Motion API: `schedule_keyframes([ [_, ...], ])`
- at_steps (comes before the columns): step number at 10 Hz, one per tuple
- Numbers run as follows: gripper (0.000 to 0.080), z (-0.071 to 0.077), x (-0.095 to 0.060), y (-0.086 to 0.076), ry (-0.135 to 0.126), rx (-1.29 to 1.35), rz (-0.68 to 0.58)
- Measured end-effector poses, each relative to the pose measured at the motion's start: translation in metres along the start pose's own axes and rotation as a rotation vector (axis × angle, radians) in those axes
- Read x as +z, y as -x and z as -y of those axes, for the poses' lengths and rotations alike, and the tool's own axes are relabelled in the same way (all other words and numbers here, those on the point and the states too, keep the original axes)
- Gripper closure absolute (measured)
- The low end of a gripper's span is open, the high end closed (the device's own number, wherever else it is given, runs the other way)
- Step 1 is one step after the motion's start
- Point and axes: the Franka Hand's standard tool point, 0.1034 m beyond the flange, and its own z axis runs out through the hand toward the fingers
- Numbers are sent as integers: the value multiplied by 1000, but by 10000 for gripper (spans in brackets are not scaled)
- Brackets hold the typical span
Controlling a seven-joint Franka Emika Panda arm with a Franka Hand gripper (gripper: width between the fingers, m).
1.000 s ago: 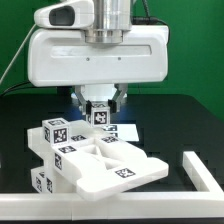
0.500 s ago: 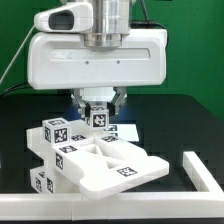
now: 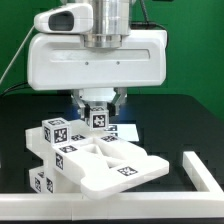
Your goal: Assemble chair
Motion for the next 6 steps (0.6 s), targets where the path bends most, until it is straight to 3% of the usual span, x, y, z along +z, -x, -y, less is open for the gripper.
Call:
schedule_keyframes([
  [1,285,0,0,0,0,0,0],
  [2,174,0,0,0,0,0,0],
  [6,151,-1,0,0,0,1,0],
])
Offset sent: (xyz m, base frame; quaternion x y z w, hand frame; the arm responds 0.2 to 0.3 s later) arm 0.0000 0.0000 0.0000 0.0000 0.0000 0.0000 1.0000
